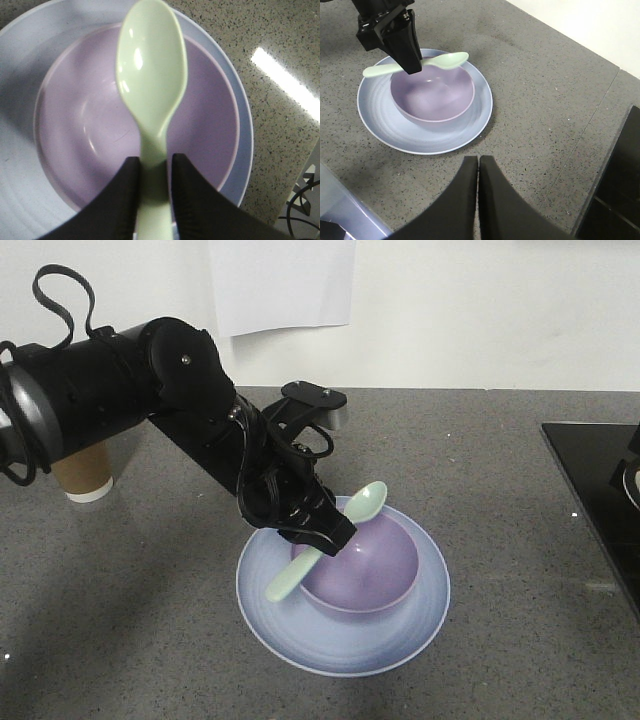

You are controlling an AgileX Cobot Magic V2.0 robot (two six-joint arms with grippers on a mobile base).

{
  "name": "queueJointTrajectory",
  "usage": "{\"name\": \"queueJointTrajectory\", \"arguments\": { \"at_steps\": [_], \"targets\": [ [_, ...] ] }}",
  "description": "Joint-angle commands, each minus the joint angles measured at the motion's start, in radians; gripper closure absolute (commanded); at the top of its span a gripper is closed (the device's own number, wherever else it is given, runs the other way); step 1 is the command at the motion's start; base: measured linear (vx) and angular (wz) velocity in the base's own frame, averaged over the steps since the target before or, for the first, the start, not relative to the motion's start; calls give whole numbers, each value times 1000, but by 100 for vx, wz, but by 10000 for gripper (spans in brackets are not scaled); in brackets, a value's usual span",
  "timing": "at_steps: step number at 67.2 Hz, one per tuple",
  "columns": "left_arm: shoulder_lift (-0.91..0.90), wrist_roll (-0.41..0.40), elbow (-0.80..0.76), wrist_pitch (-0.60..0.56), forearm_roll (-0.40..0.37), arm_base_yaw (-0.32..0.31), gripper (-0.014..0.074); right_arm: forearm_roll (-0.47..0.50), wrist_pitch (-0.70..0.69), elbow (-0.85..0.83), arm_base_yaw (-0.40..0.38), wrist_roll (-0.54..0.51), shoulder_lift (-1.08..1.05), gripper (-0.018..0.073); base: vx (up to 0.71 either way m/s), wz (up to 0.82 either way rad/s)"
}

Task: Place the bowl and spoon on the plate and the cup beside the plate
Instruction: 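Lower the spoon into the bowl and open the left gripper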

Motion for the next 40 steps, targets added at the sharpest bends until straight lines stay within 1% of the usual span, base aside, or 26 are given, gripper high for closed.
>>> {"name": "queueJointTrajectory", "arguments": {
  "at_steps": [1, 5, 12, 20, 27, 31, 35, 40],
  "targets": [
    [-48, -7, -26, -14, -35, -5, 321, 4, -72, -22, -5, 5, 4, 566, 0, 0],
    [-48, -7, -26, -4, -35, -5, 260, 4, -72, -22, -5, 6, 4, 566, 0, 0],
    [-48, -7, -26, 5, -35, -5, 193, 4, -72, -22, -5, 8, 4, 566, 0, 0],
    [-49, -8, -29, 30, -42, -5, 181, 5, -72, -22, -5, 8, 4, 566, 0, 0],
    [-49, -10, -51, 76, -41, -5, 230, 5, -72, -22, -5, 8, 4, 566, 0, 0],
    [-51, -39, -76, 103, -35, -5, 274, 5, -72, -22, -5, 8, 4, 566, 0, 0],
    [-61, -59, -102, 119, -20, -5, 337, 5, -73, -22, -5, 8, 4, 566, 0, 0],
    [-87, -60, -139, 126, 1, -5, 435, 5, -73, -22, -5, 8, 4, 566, 0, 0]
  ]
}}
